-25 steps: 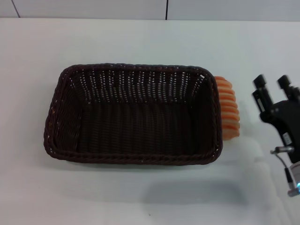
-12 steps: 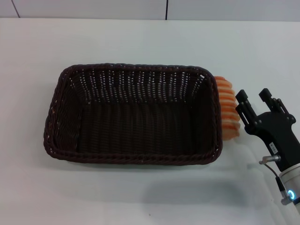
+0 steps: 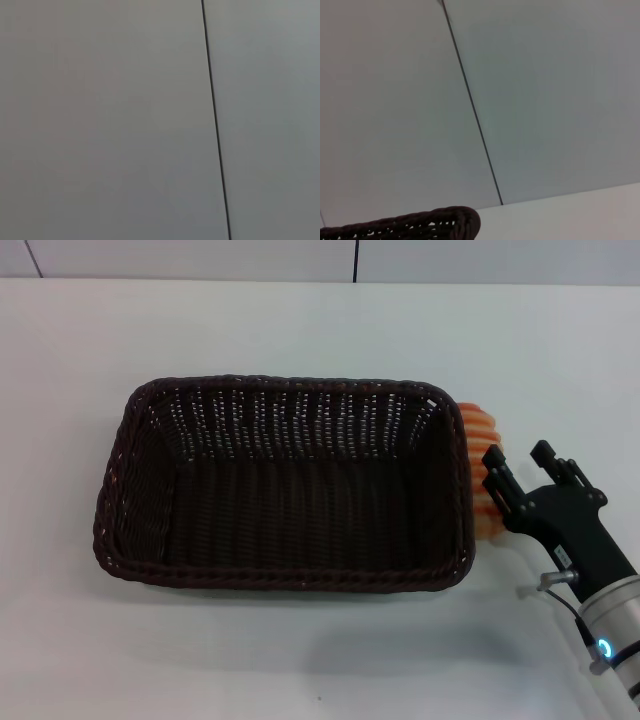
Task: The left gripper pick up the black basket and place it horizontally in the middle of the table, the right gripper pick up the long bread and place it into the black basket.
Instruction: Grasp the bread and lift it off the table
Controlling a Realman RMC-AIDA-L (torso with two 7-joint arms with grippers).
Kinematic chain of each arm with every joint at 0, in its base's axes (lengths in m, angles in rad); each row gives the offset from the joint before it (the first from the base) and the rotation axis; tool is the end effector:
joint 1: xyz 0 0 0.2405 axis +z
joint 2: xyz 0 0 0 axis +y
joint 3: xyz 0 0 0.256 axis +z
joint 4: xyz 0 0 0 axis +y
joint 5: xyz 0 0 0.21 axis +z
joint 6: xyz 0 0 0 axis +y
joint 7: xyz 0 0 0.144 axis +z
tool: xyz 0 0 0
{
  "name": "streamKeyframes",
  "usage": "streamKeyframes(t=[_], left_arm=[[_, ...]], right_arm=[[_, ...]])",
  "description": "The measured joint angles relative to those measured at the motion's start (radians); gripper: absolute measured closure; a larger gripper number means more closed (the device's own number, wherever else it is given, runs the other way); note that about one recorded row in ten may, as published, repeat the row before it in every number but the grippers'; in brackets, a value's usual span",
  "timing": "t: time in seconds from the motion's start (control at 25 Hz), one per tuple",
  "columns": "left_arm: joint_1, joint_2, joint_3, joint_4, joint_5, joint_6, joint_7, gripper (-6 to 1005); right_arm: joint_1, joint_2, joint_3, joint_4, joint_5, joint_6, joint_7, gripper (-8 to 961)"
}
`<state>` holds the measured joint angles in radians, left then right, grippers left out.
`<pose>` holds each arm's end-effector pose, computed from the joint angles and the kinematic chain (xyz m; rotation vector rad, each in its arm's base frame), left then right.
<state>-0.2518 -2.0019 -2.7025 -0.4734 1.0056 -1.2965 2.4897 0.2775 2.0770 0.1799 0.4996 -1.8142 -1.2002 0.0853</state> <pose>-0.3907 0.2888 0.1575 -1.3962 -0.3758 -0.7134 0.2934 0.2455 -0.0998 -1.7655 0.8138 0.8480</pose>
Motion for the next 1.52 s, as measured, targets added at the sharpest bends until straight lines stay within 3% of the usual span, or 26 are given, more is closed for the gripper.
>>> streamKeyframes(t=[0.4,1.52], left_arm=[[0.000,-0.003,0.011,0.007,0.001,-0.010,0.000,204],[-0.004,-0.005,0.010,0.016,-0.001,-0.062,-0.003,210]], right_arm=[[0.036,0.006,-0.008,-0.053,0.000,0.067,0.091,310],[0.117,0.011,-0.007,-0.063,-0.003,0.228,0.103,333]])
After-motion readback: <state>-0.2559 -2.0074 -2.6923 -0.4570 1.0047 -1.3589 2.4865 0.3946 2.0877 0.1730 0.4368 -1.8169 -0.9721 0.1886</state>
